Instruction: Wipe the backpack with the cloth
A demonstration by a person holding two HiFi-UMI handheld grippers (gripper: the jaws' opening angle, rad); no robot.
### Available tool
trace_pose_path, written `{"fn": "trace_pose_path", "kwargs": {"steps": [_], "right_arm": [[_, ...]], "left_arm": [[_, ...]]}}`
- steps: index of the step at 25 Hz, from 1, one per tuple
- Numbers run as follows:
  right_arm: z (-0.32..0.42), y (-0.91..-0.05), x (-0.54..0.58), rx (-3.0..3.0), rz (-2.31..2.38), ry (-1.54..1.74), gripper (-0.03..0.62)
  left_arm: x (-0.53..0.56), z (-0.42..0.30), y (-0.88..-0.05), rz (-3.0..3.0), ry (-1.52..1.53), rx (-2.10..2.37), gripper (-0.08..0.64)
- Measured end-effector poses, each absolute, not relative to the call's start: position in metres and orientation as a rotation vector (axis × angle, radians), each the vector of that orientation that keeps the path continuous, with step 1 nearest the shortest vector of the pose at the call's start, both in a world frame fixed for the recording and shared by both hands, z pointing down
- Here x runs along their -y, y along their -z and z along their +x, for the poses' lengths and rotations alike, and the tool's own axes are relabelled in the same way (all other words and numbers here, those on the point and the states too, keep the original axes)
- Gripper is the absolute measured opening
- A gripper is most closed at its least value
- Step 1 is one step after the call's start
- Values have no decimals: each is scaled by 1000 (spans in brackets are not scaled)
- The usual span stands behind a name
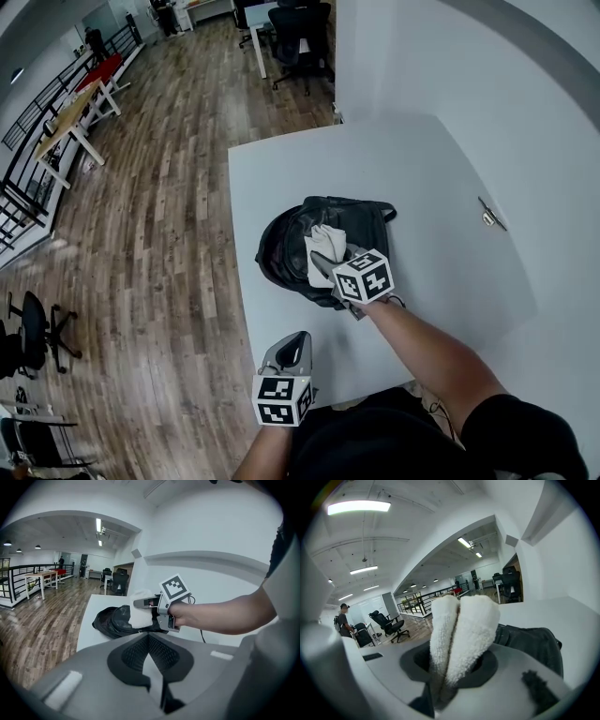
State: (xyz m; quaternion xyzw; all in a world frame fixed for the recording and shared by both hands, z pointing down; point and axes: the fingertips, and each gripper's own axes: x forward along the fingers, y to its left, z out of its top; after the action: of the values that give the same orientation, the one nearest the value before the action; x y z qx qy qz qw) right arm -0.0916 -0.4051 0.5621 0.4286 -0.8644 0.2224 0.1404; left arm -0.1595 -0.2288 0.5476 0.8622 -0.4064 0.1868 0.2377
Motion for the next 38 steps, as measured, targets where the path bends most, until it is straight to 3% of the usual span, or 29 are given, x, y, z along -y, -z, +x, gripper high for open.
{"fn": "trace_pose_path", "kwargs": {"steps": [38], "right_arm": [[72, -559, 339, 2497, 1125, -703, 98]], "left_arm": [[197, -43, -535, 2242, -417, 1244, 8]]}}
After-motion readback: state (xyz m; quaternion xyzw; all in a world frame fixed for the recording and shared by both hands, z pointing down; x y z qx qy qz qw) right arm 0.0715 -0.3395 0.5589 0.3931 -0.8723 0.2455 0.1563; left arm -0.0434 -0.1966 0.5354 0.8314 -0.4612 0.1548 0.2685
